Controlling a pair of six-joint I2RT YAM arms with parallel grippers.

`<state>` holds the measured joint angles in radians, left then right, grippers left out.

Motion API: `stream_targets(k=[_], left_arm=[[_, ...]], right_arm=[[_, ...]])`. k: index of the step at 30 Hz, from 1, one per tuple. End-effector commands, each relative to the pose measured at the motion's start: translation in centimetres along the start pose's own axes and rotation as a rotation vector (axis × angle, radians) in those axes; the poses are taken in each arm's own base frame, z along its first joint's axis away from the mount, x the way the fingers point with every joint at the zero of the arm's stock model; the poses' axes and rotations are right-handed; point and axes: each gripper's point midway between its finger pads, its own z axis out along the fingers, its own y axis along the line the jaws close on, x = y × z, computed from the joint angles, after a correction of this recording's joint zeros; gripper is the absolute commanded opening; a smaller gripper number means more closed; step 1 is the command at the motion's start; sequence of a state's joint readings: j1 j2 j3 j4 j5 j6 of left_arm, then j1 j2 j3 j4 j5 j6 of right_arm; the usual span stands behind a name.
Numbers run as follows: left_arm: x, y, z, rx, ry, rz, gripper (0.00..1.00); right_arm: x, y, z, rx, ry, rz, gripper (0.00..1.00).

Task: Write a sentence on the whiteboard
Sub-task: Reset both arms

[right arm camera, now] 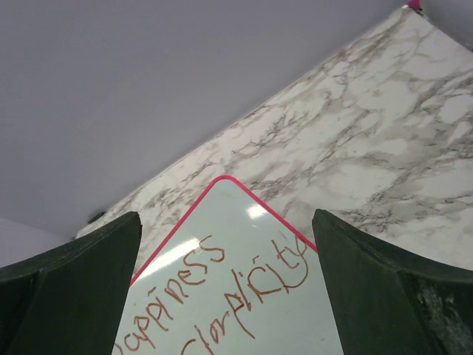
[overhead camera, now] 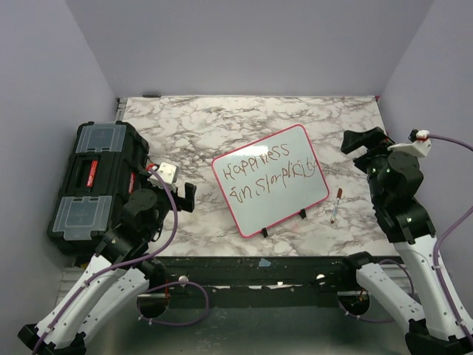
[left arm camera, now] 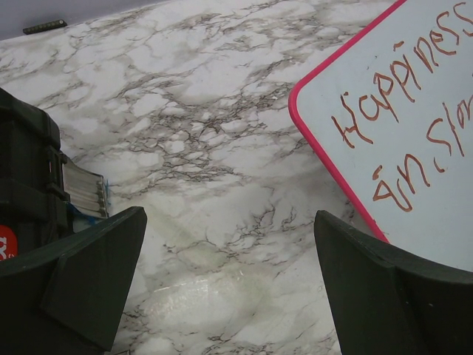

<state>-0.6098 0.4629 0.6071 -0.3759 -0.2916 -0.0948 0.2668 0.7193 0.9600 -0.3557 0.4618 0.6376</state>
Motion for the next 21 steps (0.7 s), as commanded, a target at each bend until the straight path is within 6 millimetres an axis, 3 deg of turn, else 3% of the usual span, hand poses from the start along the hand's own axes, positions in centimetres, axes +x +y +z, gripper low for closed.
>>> stream_targets(k=[1, 9, 17, 21], left_arm=[[-0.6, -0.2, -0.1, 0.016, -0.015, -0.011, 0.98], [-0.9, -0.3, -0.2, 0.022, -0.028, -0.019, 0.98], [-0.8, -0.4, -0.1, 0.028, -0.021, -0.02, 0.98], [-0.8, -0.3, -0.2, 0.023, -0.023, -0.021, 0.99]], right_arm=[[1.1, 3.0, -1.8, -0.209, 0.075, -0.013, 1.0], [5.9, 6.1, -4.3, -0.514, 0.228, -0.027, 1.0], [9.0, 5.8, -4.4, -0.514, 0.385, -0.06, 1.0], [9.5, 6.0, -4.7, -0.544, 0.401, -0.061, 1.0]])
